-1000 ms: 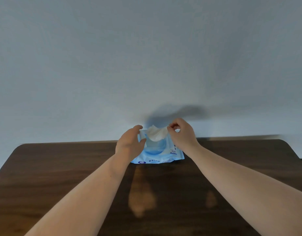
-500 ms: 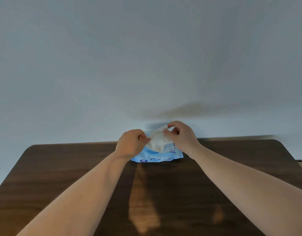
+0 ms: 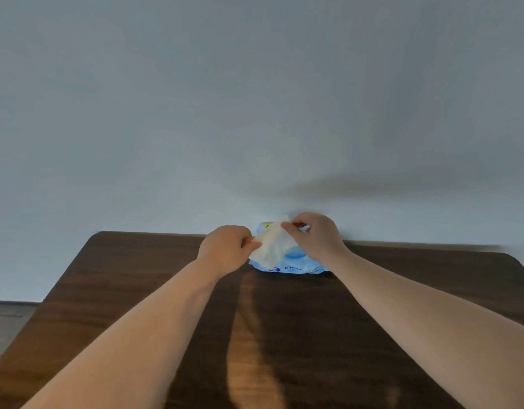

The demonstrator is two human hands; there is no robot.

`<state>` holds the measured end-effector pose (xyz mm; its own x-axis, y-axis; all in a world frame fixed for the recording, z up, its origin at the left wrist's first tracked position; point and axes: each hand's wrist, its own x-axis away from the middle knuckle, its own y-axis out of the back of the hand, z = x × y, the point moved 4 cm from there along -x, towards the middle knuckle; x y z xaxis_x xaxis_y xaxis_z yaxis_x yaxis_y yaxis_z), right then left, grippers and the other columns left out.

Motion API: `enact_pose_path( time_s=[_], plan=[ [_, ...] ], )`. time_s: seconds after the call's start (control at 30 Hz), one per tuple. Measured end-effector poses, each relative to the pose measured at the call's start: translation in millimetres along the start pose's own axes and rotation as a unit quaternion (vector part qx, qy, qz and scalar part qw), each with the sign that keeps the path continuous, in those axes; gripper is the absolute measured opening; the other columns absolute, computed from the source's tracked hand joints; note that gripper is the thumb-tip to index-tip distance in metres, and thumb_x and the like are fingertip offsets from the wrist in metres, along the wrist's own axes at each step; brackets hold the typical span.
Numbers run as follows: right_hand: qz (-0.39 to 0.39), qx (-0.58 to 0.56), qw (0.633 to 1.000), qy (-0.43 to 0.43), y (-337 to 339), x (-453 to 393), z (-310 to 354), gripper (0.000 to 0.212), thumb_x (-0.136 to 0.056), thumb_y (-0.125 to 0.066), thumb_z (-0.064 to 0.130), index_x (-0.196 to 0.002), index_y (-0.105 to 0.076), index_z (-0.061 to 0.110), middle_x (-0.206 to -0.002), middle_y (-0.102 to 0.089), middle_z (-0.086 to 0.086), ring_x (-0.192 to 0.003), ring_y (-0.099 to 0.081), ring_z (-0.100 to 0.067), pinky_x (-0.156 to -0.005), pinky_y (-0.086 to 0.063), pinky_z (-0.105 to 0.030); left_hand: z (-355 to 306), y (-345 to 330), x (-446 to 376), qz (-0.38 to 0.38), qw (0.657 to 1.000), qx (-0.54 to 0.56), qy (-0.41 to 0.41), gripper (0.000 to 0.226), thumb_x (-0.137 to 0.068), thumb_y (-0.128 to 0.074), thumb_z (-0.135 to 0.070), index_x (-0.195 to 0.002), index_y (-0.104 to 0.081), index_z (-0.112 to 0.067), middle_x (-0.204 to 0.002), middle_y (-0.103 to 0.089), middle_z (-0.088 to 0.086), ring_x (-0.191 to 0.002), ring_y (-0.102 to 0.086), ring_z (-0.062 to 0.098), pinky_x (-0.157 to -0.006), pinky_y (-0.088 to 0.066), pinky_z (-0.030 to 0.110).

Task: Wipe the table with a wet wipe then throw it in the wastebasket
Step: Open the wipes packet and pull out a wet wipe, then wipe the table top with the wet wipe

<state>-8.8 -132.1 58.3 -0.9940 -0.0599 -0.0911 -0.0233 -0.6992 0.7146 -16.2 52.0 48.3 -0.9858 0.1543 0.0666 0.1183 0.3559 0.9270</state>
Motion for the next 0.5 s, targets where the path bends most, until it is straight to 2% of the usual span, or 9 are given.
enact_pose_path(
  time_s=[0.07,0.1,0.2,0.33,0.43,0.5],
  plan=[
    [0.009,-0.005,1.000,0.015,-8,2,12,0.024,-0.091,-0.061,0.031,-0.088,-0.070,0.009,-0.083,-0.066,-0.002,-0.080,-0.054,-0.015,-0.074,-0.038,-0.026,9,1,5,0.002,1.000,-0.011,-0.007,0.026,-0.093,-0.052,-0.034,-0.093,-0.068,-0.014,-0.094,-0.064,0.001,-0.089,-0.059,0.021,-0.073,-0.046,0.032],
    [0.015,-0.005,1.000,0.023,-13,3,16,0.024,-0.091,-0.061,0.030,-0.090,-0.071,0.009,-0.086,-0.068,-0.003,-0.081,-0.055,-0.015,-0.075,-0.040,-0.026,13,1,7,0.000,1.000,-0.012,-0.004,0.023,-0.094,-0.052,-0.031,-0.098,-0.068,-0.016,-0.100,-0.064,0.001,-0.093,-0.059,0.022,-0.076,-0.047,0.032],
    [0.031,0.012,0.999,0.043,-30,8,30,0.024,-0.091,-0.061,0.030,-0.100,-0.072,0.011,-0.099,-0.072,-0.002,-0.092,-0.062,-0.018,-0.083,-0.042,-0.025,29,1,17,-0.013,1.000,-0.016,0.024,0.024,-0.097,-0.046,-0.025,-0.103,-0.069,-0.020,-0.103,-0.067,-0.001,-0.094,-0.061,0.023,-0.074,-0.047,0.031],
    [0.061,0.058,0.991,0.105,-60,21,44,0.022,-0.092,-0.058,0.030,-0.100,-0.072,0.015,-0.096,-0.072,0.000,-0.091,-0.064,-0.019,-0.077,-0.047,-0.030,58,-2,31,-0.025,0.998,-0.011,0.062,0.028,-0.098,-0.044,-0.028,-0.114,-0.067,-0.027,-0.113,-0.067,-0.004,-0.102,-0.061,0.020,-0.077,-0.047,0.029],
    [0.108,0.131,0.969,0.177,-91,37,49,0.025,-0.096,-0.050,0.031,-0.106,-0.068,0.016,-0.097,-0.070,-0.001,-0.087,-0.062,-0.020,-0.060,-0.036,-0.023,83,-21,46,0.040,0.995,0.037,0.082,0.036,-0.098,-0.046,-0.022,-0.133,-0.053,-0.024,-0.133,-0.057,-0.002,-0.121,-0.053,0.020,-0.098,-0.044,0.033],
    [0.164,0.161,0.953,0.199,-116,48,48,0.028,-0.097,-0.048,0.033,-0.111,-0.066,0.017,-0.103,-0.070,-0.002,-0.091,-0.063,-0.021,-0.063,-0.037,-0.023,103,-37,59,0.099,0.987,0.056,0.110,0.046,-0.097,-0.049,-0.022,-0.142,-0.040,-0.025,-0.145,-0.046,-0.002,-0.131,-0.044,0.021,-0.108,-0.037,0.036]
  ],
)
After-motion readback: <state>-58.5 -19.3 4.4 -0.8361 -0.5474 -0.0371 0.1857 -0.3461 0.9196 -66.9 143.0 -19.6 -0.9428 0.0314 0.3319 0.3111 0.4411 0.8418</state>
